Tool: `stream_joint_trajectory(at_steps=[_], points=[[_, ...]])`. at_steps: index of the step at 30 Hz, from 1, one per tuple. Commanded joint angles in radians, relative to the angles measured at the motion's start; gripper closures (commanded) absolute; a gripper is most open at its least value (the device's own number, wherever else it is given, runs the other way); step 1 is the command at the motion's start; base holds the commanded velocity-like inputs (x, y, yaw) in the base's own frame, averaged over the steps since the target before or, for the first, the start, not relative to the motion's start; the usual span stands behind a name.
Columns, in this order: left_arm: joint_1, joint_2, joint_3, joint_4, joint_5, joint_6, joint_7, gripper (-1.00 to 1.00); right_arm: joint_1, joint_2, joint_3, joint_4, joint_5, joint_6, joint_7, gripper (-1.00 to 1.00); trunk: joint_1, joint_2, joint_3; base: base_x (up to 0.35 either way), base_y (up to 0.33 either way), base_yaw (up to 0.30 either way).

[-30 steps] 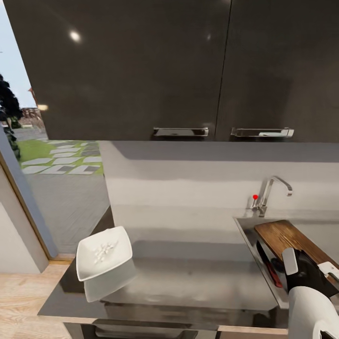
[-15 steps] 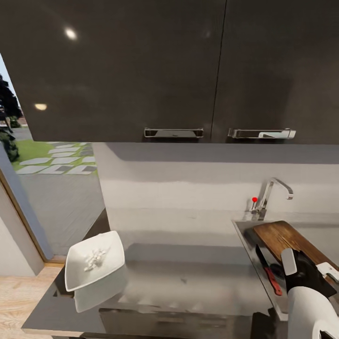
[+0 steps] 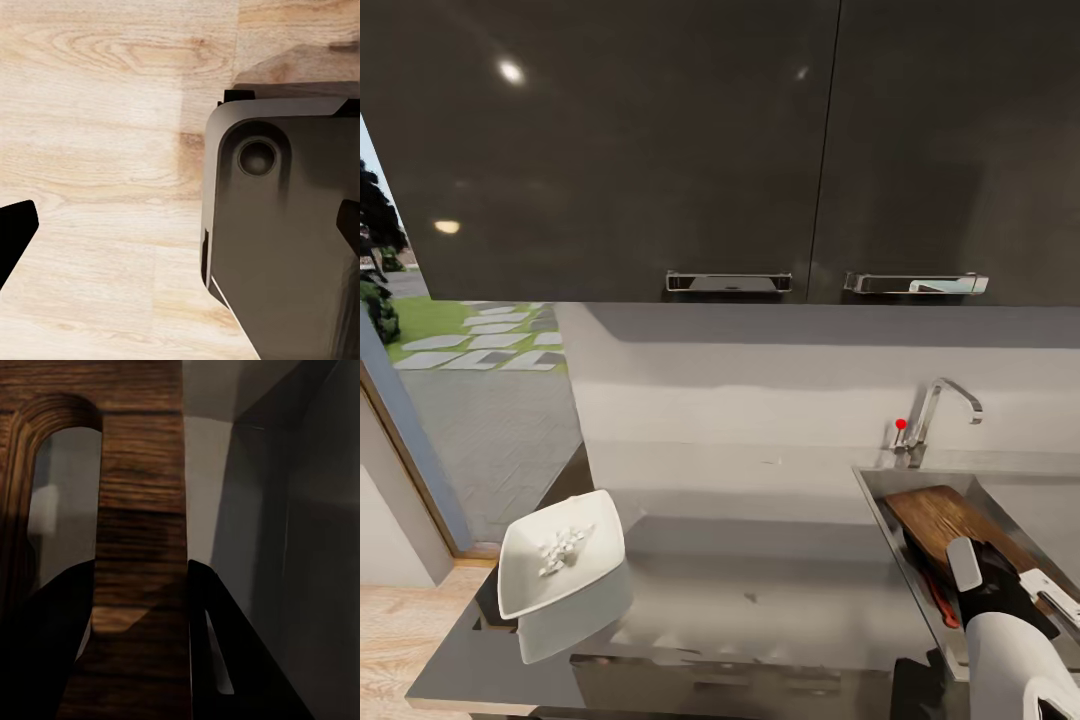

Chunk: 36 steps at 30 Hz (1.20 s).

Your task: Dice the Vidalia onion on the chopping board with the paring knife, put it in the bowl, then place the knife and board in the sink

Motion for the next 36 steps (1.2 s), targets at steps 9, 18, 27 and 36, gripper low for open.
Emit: stream_joint_trajectory(at_steps=[9,18,27,36], points=[[-0.002,-0.002,-0.01,0.004,0.008,-0.007,0.0,-1.0,-0.001,-0.001,0.0,-0.002,-0.002,0.009,-0.004,1.0,0.0,-0.002,-0.002,0.112,-0.035,0.0],[-0.002,-0.002,-0.01,0.005,0.008,-0.004,0.001,-1.0,-0.001,-0.004,-0.001,-0.002,0.0,0.002,-0.004,1.0,0.0,-0.002,-0.002,0.009,-0.003,0.0],[-0.002,-0.002,-0.01,0.006,0.008,-0.004,0.003,-1.0,-0.001,-0.005,-0.029,-0.002,0.003,-0.035,-0.006,1.0,0.0,-0.002,-0.007,0.0,0.0,0.0],[-0.002,-0.002,-0.01,0.006,0.008,-0.004,0.003,-1.0,-0.001,-0.004,-0.03,-0.002,0.003,-0.036,-0.009,1.0,0.0,-0.002,-0.021,0.0,0.0,0.0]])
